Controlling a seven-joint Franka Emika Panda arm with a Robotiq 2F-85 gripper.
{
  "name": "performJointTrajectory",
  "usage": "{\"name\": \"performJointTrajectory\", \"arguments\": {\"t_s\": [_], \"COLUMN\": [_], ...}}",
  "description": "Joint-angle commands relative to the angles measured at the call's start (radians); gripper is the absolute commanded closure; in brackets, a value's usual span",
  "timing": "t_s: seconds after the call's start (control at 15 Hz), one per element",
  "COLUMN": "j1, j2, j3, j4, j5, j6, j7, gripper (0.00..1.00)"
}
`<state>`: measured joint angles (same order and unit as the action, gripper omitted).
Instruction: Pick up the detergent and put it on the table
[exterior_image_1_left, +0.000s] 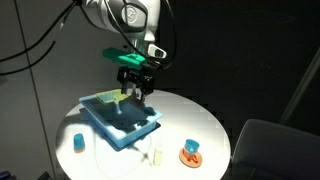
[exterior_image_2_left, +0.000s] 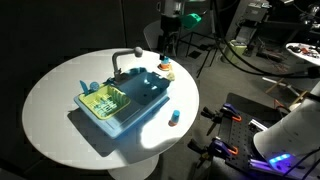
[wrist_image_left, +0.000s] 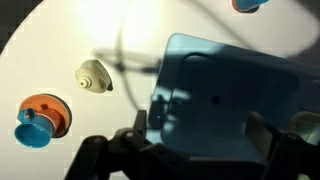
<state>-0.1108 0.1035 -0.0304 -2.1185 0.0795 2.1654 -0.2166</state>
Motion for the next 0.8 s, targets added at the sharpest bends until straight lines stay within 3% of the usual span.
{"name": "performJointTrajectory", "arguments": {"t_s": [0.0,0.4,0.73], "j1": [0.038,0.074,0.072], "j2": [-0.042,-0.113,-0.198], "j3": [0.000,0.001,-0.001], "j4": [0.001,-0.046,-0.106], "j5": [-0.057,-0.146,-0.126], "j6": [-0.040,-0.014,-0.017], "j7": [0.065,0.166,0.206], "gripper": [0.00,0.00,0.00]}}
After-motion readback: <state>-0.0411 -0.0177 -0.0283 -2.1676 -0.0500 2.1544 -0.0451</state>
